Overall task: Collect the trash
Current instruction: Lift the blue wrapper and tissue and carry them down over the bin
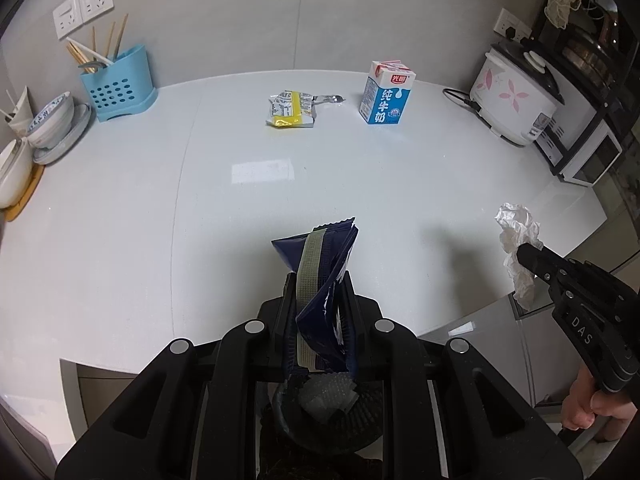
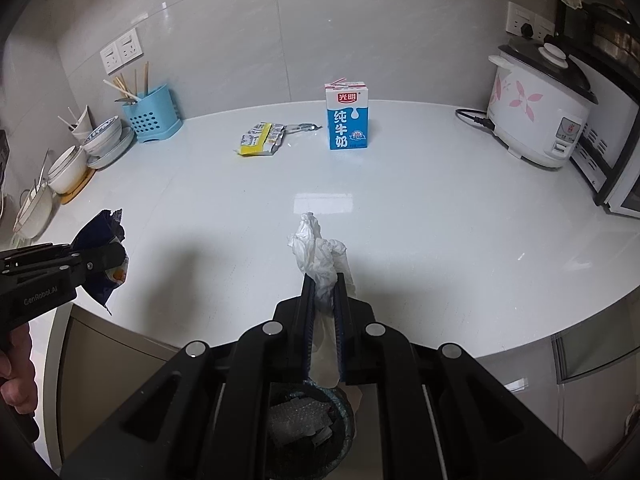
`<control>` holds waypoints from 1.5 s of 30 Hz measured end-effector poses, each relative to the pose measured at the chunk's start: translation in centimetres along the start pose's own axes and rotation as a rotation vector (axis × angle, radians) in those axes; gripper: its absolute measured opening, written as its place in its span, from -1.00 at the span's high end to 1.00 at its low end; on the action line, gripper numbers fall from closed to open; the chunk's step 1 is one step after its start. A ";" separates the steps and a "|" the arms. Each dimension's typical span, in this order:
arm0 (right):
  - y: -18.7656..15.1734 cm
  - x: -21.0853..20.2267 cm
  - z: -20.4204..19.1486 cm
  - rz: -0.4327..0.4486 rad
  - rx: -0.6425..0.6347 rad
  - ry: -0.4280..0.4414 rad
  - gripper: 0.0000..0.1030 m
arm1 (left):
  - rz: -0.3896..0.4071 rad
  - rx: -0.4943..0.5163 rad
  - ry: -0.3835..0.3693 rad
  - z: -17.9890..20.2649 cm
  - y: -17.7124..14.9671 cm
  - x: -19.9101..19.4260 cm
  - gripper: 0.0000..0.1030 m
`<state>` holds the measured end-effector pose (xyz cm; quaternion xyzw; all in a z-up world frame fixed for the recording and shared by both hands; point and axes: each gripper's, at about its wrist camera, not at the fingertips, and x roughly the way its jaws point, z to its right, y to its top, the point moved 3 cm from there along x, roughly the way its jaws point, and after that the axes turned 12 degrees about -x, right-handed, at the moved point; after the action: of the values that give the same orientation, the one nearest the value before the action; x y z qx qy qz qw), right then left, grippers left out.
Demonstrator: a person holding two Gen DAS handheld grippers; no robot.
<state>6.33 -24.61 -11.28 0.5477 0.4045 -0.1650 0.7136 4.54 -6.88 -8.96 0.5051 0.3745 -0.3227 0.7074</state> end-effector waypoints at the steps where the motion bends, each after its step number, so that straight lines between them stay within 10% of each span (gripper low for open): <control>1: -0.2 -0.1 -0.1 0.000 -0.005 0.000 0.84 | 0.000 0.001 0.001 0.0 -0.4 -0.1 0.65; 45: -11.5 -0.5 -5.6 -0.123 -0.117 0.124 0.84 | -0.095 0.080 -0.022 -1.4 -14.1 2.1 0.65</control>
<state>-4.01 -23.57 -18.80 0.4885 0.4895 -0.1505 0.7065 -6.50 -9.68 -17.70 0.5110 0.3771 -0.3763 0.6746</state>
